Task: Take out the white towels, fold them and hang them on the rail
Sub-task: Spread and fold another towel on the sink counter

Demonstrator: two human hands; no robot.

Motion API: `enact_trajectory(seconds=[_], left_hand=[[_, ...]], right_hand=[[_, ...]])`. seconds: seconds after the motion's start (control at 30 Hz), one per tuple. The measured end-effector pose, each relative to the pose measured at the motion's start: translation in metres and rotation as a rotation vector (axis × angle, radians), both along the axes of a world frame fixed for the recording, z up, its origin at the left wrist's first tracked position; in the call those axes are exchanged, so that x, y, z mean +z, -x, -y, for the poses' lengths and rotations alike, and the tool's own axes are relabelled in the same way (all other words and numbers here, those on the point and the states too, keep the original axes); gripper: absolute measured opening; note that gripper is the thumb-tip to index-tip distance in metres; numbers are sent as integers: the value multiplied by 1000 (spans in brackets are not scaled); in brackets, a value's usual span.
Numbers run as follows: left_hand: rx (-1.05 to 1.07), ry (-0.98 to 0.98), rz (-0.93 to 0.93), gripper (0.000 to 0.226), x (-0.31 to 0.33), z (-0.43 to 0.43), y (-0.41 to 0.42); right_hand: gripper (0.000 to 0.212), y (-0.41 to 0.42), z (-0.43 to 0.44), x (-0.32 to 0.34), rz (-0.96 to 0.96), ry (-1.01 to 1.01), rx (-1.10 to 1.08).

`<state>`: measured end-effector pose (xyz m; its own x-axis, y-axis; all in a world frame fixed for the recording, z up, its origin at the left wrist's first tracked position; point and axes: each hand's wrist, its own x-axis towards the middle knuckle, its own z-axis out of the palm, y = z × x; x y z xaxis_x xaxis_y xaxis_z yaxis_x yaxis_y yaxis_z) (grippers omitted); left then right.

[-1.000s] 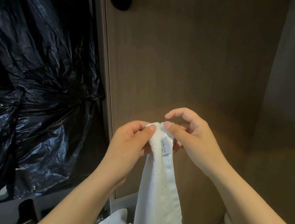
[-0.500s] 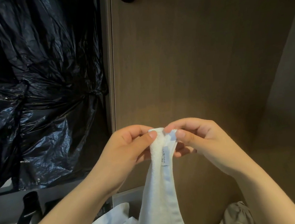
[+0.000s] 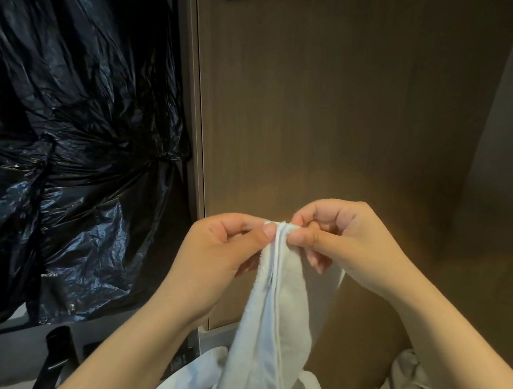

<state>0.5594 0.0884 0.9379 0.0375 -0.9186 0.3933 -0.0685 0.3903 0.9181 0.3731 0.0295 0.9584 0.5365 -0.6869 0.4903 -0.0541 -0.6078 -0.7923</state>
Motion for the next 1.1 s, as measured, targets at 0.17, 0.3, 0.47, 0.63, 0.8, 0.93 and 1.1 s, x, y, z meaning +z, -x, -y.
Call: enact_trajectory(seconds=[0.17, 0.3, 0.47, 0.63, 0.8, 0.93, 1.1], left_hand=[[-10, -26, -22, 32, 0, 1, -4], [-74, -6, -22, 27, -2, 0, -7], [-15, 42, 0, 25, -3, 1, -9], [25, 68, -11, 23, -2, 2, -8], [-37, 70, -56, 33, 0, -1, -10], [57, 128, -72, 27, 2, -1, -10], [176, 217, -51, 22, 7, 0, -13]], right_hand=[[19, -4, -3, 0, -42, 116, -85], [15, -5, -4, 0, -65, 164, -129], [17, -9, -7, 3, -94, 204, -135], [12, -12, -7, 3, -76, 219, -153], [11, -16, -4, 4, -60, 236, -195], [11, -22, -3, 5, -52, 254, -200], [8, -17, 1, 7, -76, 229, -174]])
